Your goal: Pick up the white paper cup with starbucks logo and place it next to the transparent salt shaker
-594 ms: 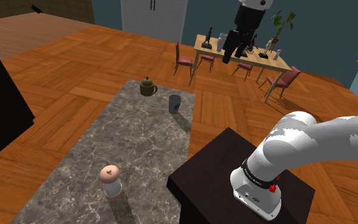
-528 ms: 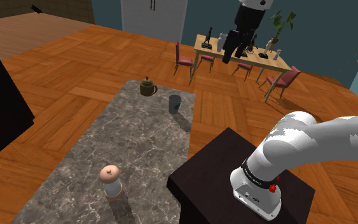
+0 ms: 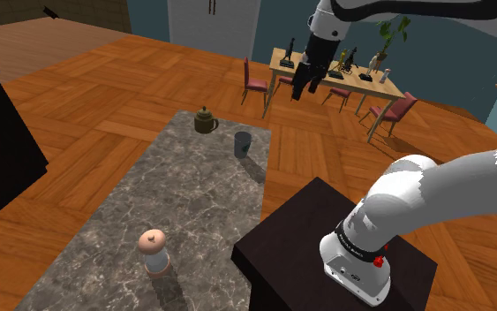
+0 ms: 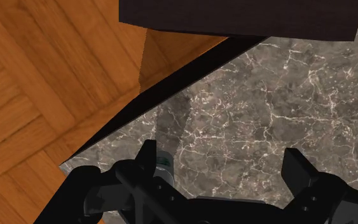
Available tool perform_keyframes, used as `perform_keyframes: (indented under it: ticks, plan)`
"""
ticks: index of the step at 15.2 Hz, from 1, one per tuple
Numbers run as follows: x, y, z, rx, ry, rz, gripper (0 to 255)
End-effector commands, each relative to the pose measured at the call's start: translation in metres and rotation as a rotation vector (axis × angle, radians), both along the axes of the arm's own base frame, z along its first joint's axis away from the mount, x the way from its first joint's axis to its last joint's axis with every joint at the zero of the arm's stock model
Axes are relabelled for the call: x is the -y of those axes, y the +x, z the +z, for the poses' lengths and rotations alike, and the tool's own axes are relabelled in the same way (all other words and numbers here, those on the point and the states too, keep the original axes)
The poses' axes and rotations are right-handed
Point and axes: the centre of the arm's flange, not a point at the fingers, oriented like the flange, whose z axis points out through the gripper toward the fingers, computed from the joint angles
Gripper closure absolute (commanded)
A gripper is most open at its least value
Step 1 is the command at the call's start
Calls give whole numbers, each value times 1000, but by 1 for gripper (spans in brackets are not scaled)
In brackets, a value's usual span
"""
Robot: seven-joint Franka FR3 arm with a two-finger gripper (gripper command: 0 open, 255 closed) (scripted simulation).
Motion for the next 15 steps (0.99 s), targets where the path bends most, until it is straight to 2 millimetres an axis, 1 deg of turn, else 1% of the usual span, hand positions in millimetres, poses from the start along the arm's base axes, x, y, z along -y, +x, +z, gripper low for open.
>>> perform_keyframes:
  ticks: [1, 15]
  plan:
    - [8, 16, -20, 2, 6, 1, 0]
    - [71, 124, -160, -3, 52, 5, 0]
